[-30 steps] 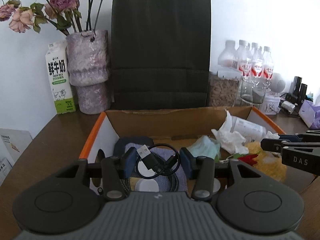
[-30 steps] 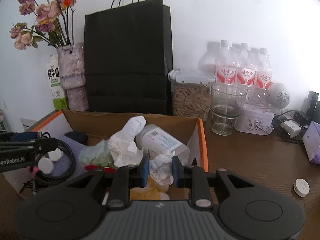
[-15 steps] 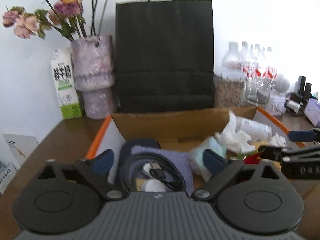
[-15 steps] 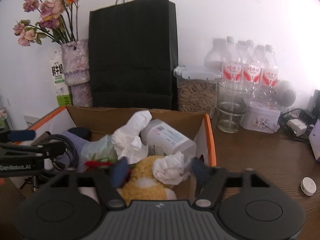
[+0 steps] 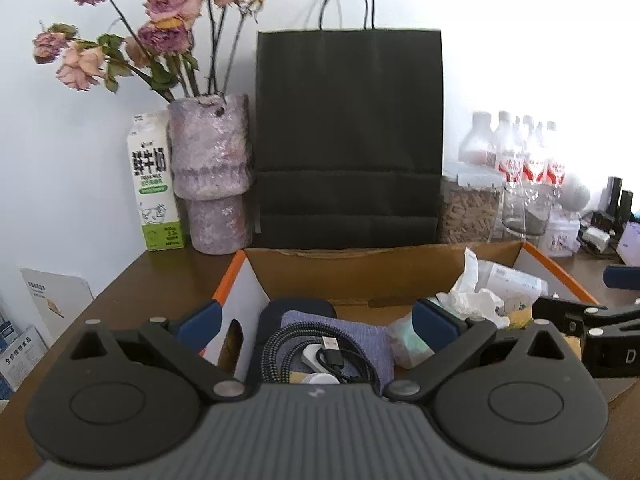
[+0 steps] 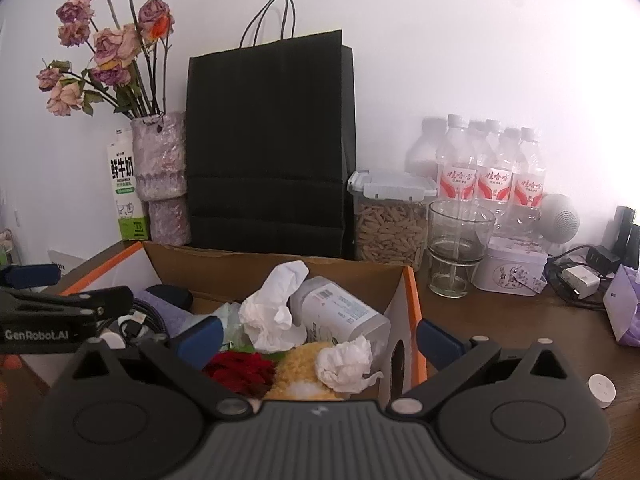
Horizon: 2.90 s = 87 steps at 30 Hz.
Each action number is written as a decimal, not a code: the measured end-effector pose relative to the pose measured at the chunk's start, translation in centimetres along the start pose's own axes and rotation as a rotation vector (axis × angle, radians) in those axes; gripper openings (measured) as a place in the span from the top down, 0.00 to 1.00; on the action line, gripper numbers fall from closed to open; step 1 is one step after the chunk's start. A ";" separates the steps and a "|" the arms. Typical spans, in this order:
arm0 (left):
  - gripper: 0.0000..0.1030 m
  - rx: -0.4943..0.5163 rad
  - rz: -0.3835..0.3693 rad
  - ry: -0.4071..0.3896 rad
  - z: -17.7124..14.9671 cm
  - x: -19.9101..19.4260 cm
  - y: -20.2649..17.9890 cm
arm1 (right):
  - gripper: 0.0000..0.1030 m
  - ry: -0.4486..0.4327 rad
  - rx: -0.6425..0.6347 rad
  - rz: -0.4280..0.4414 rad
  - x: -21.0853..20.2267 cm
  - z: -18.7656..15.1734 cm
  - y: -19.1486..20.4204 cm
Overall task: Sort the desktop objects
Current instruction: 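Open both tools to release the USB cable and figurine in the box, then withdraw both tools from the box back over the table, then grasp the black cable with the left tool while the right tool grasps the small orange toy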
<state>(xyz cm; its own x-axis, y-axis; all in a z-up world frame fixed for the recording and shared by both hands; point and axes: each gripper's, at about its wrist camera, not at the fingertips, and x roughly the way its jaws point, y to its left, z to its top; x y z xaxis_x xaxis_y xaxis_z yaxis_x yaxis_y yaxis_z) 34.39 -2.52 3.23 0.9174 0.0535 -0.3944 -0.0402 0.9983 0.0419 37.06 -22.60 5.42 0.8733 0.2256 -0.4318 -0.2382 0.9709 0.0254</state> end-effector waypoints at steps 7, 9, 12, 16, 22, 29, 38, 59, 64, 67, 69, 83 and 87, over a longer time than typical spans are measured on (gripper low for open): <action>0.00 0.008 -0.009 -0.005 -1.1 -2.6 -0.4 | 0.00 -0.049 -0.020 -0.014 -2.5 -0.5 1.0; 0.00 0.002 -0.007 -0.006 -1.6 -3.4 -0.4 | 0.00 -0.059 -0.018 -0.015 -3.4 -0.7 1.1; 0.00 -0.002 -0.008 -0.012 -2.3 -4.9 -0.3 | 0.00 -0.059 -0.018 -0.012 -4.6 -1.2 1.3; 0.00 -0.016 -0.016 -0.012 -3.3 -6.6 -0.2 | 0.00 -0.076 -0.025 -0.013 -6.4 -2.1 1.5; 0.00 -0.009 -0.007 -0.001 -4.1 -9.0 -0.3 | 0.00 -0.079 -0.029 0.000 -9.1 -3.0 1.9; 0.00 -0.014 -0.010 0.040 -5.5 -10.8 0.1 | 0.00 -0.031 -0.032 0.018 -11.3 -5.4 2.6; 0.00 0.021 -0.025 0.151 -7.7 -10.8 0.2 | 0.00 0.088 -0.025 0.003 -11.4 -8.6 2.3; 0.01 0.059 -0.031 0.305 -9.0 -4.8 -2.1 | 0.09 0.231 0.019 -0.005 -6.4 -9.7 0.5; 0.07 0.037 -0.075 0.305 -8.9 -4.5 -1.7 | 0.20 0.236 0.024 0.015 -5.4 -9.5 0.4; 0.12 0.036 -0.098 0.301 -8.8 -4.4 -1.6 | 0.29 0.236 0.020 0.031 -5.1 -9.5 0.6; 0.15 0.045 -0.107 0.295 -8.7 -4.3 -1.7 | 0.33 0.233 0.012 0.040 -5.0 -9.4 0.8; 0.41 0.048 -0.134 0.279 -8.6 -4.6 -1.8 | 0.81 0.220 -0.024 0.083 -5.4 -9.4 1.5; 0.44 0.049 -0.139 0.276 -8.6 -4.7 -1.8 | 0.87 0.217 -0.026 0.088 -5.5 -9.4 1.5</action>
<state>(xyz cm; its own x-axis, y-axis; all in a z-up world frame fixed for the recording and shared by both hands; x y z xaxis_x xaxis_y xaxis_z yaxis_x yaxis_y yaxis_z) 26.72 -4.39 -2.86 0.7703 -0.0727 -0.6335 0.1037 0.9945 0.0120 27.93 -23.15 -0.66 0.7373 0.2840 -0.6129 -0.3228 0.9452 0.0497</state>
